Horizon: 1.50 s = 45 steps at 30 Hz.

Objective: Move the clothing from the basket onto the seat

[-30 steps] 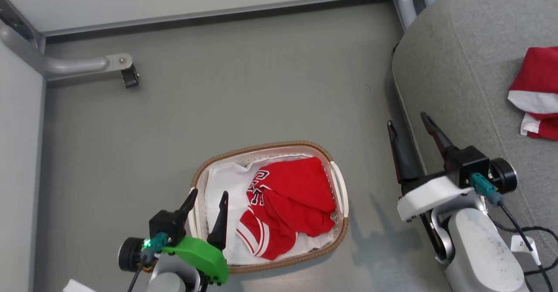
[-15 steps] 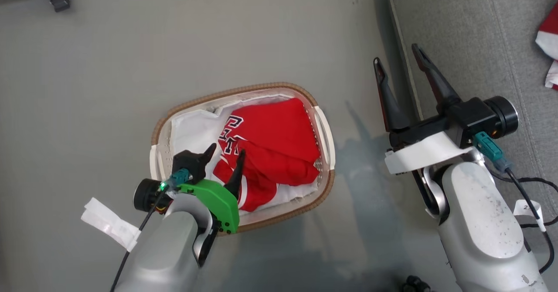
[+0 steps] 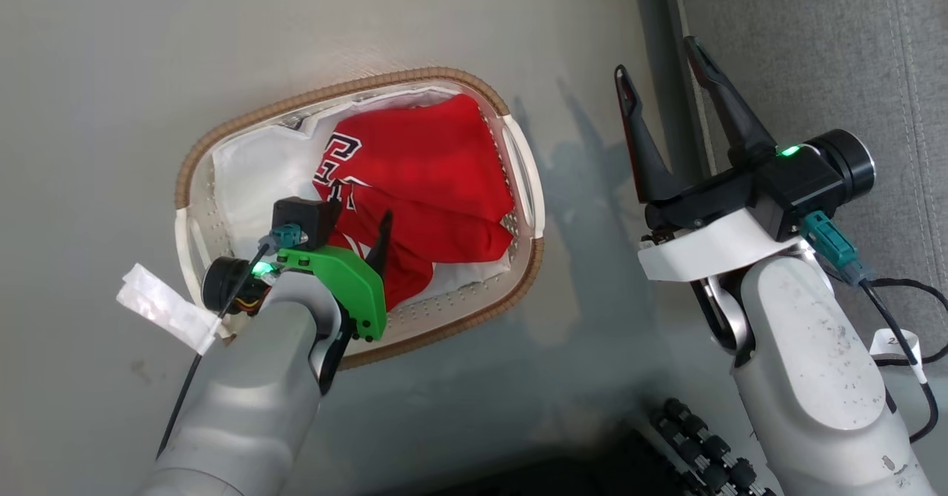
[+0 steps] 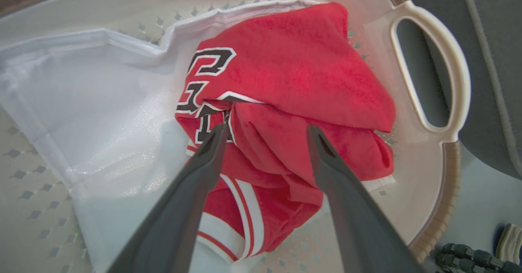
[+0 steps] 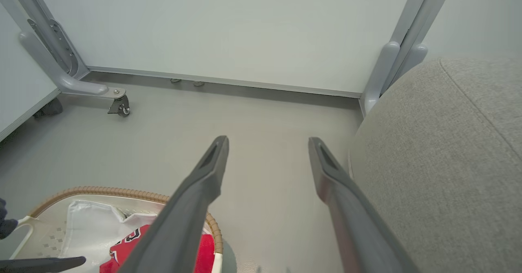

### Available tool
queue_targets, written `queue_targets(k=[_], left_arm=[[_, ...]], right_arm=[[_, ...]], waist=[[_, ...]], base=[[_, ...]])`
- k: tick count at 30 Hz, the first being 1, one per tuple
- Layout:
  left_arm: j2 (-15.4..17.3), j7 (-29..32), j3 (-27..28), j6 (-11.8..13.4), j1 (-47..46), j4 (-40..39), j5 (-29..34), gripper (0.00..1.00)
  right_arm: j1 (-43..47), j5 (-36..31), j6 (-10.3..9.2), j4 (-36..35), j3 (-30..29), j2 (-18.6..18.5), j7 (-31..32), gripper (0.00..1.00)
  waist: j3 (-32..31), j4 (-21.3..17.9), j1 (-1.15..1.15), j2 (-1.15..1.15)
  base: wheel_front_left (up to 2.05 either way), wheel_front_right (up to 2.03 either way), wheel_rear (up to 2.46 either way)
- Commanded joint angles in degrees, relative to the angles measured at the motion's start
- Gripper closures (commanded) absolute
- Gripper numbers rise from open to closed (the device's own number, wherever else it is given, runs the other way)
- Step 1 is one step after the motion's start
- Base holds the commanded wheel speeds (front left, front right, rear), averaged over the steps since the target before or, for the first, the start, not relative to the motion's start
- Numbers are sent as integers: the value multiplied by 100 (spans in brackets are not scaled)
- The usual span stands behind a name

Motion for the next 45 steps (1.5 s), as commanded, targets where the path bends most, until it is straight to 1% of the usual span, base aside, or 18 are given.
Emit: queue_targets(k=[1,8,20,21,22,23,27,31,35,39,45], left_arm=[[77,24,-37,-17,-163,66,-112,0],[136,84,-244,-17,-493,383,-518,0],[225,4,-536,-17,-886,414,-878,0],[229,-9,-559,-17,-901,414,-894,13],[234,-19,-605,-17,-920,394,-905,64],[236,-34,-629,-17,-925,387,-925,100],[258,-71,-743,-17,-843,363,-973,100],[291,-107,-828,-17,-631,331,-982,100],[341,-103,-818,-17,-414,147,-936,100],[347,-104,-789,-17,-61,-72,-738,100],[292,-106,-515,-18,488,-462,-467,100]], right_arm=[[-111,16,-8,-34,47,-13,-13,0],[-194,49,-8,-164,161,-15,-12,0],[-212,85,-8,-267,201,-16,-13,0],[-211,88,-8,-264,204,-15,-13,0],[-212,96,-8,-256,214,-15,-13,0],[-213,105,-8,-246,220,-16,-13,0],[-192,147,-8,-153,202,-16,-13,0],[-149,177,-8,-52,204,-17,-13,0],[-91,175,-8,87,235,-17,-13,0],[20,169,-8,249,267,-17,-13,0],[274,174,-8,455,233,-19,-13,0]], waist=[[322,-201,0,0],[610,-325,0,0],[885,-412,0,0],[889,-413,0,0],[893,-416,0,0],[893,-418,0,0],[787,-390,0,0],[536,-340,0,0],[174,-256,0,0],[-269,-135,0,0],[-992,116,0,0]], base=[[0,0,0],[0,0,0],[0,0,0],[0,0,0],[0,0,0],[0,0,0],[0,0,0],[0,0,0],[0,0,0],[0,0,0],[0,0,0]])
